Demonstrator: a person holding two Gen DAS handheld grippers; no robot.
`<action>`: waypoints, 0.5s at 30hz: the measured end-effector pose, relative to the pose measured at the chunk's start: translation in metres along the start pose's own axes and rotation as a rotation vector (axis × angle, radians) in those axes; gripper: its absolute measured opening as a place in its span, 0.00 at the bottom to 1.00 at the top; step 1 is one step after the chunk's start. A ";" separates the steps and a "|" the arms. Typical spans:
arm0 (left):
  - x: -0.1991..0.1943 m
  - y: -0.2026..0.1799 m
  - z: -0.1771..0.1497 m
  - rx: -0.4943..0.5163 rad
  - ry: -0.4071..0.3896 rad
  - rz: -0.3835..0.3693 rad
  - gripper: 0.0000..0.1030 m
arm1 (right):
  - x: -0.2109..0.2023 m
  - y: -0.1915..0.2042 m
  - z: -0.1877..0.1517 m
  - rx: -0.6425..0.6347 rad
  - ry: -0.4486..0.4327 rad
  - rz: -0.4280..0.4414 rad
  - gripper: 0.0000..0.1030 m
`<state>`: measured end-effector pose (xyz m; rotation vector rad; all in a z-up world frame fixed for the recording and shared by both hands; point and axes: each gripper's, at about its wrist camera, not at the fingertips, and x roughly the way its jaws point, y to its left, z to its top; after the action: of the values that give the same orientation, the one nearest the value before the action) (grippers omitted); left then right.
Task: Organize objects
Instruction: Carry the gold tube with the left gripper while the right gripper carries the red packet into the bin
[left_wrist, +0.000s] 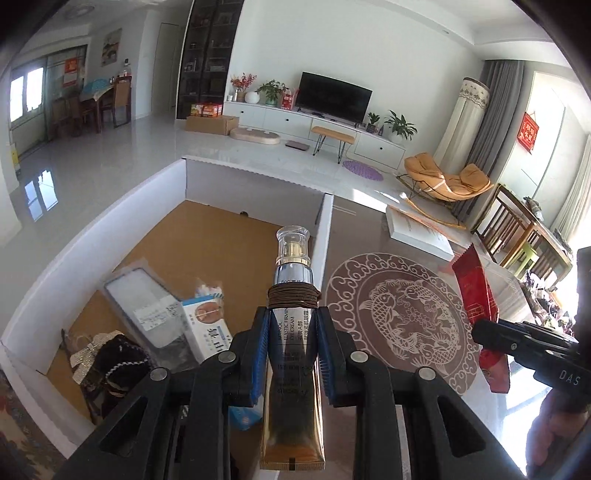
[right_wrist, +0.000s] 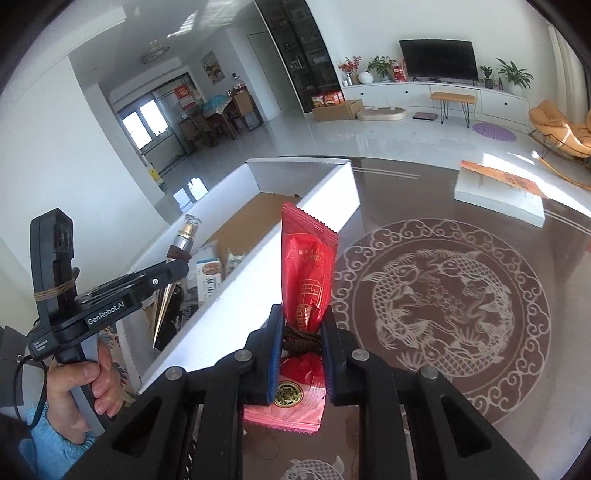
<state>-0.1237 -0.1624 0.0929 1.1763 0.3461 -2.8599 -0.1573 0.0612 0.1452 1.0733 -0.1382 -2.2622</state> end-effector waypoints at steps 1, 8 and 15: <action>0.002 0.022 0.003 -0.023 0.014 0.041 0.24 | 0.014 0.021 0.009 -0.018 0.007 0.041 0.19; 0.035 0.114 -0.018 -0.079 0.201 0.250 0.24 | 0.130 0.135 0.016 -0.142 0.183 0.134 0.22; 0.017 0.116 -0.036 -0.076 0.156 0.304 0.93 | 0.158 0.140 0.012 -0.130 0.234 0.087 0.63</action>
<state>-0.0980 -0.2667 0.0334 1.3141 0.2524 -2.4844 -0.1718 -0.1439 0.0967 1.2266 0.0569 -2.0219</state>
